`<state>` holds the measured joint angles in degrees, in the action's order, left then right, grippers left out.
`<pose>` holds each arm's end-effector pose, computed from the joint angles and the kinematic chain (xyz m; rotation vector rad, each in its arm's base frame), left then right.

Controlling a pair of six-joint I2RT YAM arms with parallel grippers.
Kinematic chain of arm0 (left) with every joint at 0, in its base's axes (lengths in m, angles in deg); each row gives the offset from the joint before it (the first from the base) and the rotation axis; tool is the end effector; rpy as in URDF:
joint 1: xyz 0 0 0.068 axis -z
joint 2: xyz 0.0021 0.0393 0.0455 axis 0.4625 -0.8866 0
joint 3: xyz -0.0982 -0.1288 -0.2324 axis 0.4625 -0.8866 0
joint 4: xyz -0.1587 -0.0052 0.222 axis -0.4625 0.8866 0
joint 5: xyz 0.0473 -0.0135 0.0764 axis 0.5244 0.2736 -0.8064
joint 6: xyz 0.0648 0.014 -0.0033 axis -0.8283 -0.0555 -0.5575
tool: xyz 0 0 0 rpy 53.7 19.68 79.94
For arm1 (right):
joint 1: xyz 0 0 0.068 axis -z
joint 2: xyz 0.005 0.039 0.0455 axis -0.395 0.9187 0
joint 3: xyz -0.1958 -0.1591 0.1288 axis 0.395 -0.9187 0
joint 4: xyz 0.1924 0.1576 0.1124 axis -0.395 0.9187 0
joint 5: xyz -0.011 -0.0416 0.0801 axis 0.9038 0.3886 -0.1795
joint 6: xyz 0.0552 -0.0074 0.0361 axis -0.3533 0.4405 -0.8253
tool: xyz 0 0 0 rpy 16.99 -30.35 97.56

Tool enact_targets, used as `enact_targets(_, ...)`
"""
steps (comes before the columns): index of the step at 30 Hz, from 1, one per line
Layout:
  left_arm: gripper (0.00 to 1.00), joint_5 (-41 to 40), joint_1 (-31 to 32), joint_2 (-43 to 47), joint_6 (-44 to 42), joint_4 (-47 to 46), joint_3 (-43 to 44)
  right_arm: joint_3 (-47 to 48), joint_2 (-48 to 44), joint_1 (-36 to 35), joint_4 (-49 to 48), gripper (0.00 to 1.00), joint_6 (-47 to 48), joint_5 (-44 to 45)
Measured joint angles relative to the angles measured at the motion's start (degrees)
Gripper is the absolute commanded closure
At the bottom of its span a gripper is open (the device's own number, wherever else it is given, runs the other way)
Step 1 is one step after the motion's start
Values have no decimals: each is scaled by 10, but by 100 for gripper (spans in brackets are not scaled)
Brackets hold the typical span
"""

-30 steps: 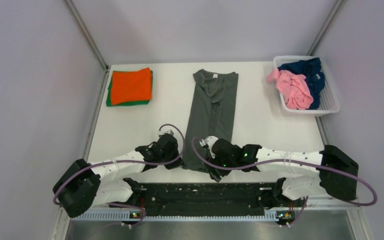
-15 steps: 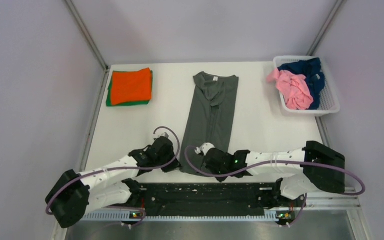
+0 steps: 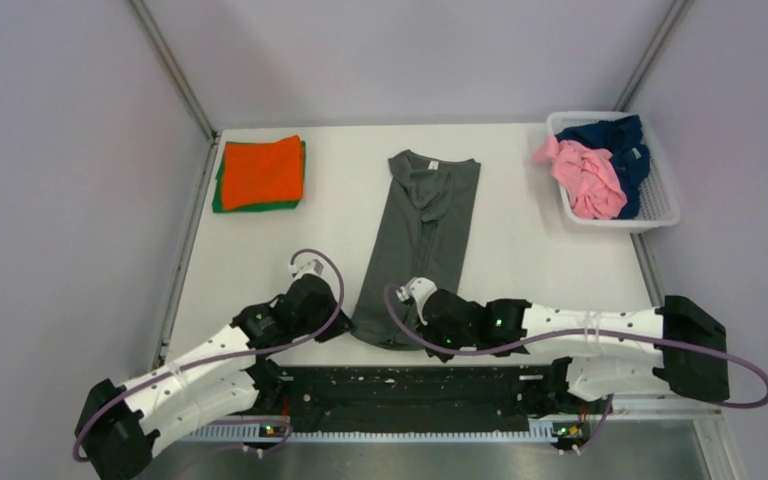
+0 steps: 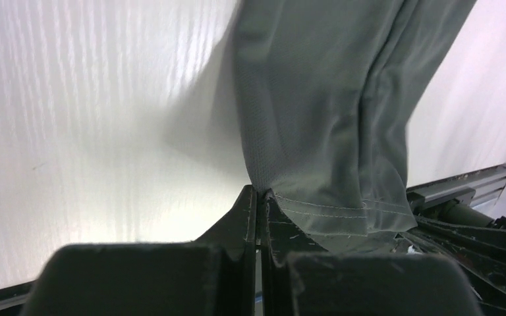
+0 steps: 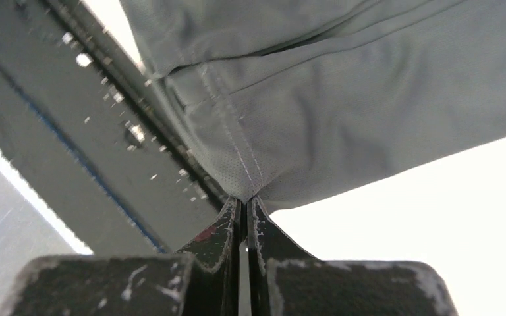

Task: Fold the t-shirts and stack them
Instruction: Grab the bottom of the folded rectangular tshirt with both arms, then fold the folded rectangular tshirt in 1/3 of the way

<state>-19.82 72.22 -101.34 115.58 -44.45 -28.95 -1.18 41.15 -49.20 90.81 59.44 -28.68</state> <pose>0.1176 -0.1157 0.1722 -0.4253 2.5810 -0.7747 0.0790 0.2368 0.1907 -1.0678 2.3711 0.5670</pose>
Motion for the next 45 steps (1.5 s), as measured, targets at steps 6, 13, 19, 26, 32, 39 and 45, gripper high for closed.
enact_targets(6, 100, -43, -5, -120, -19, -39, 94, 38, -3, 61, 28, 100, 16, 70)
enact_targets(13, 100, -78, -44, -324, -59, -79, 278, 70, -2, 188, 12, 100, 47, 115)
enact_targets(19, 100, -90, -83, -443, -108, -78, 397, 97, 48, 283, -36, 100, 86, 105)
enact_targets(26, 100, -107, -109, -525, -155, -71, 501, 144, 129, 345, -83, 100, 120, 79)
enact_targets(32, 98, -97, -126, -581, -185, -72, 541, 149, 163, 381, -117, 100, 131, 59)
enact_targets(39, 90, -69, -138, -650, -207, -73, 591, 162, 216, 411, -140, 95, 136, 54)
enact_targets(45, 18, -52, -156, -703, -220, -74, 630, 209, 266, 438, -140, 32, 133, 63)
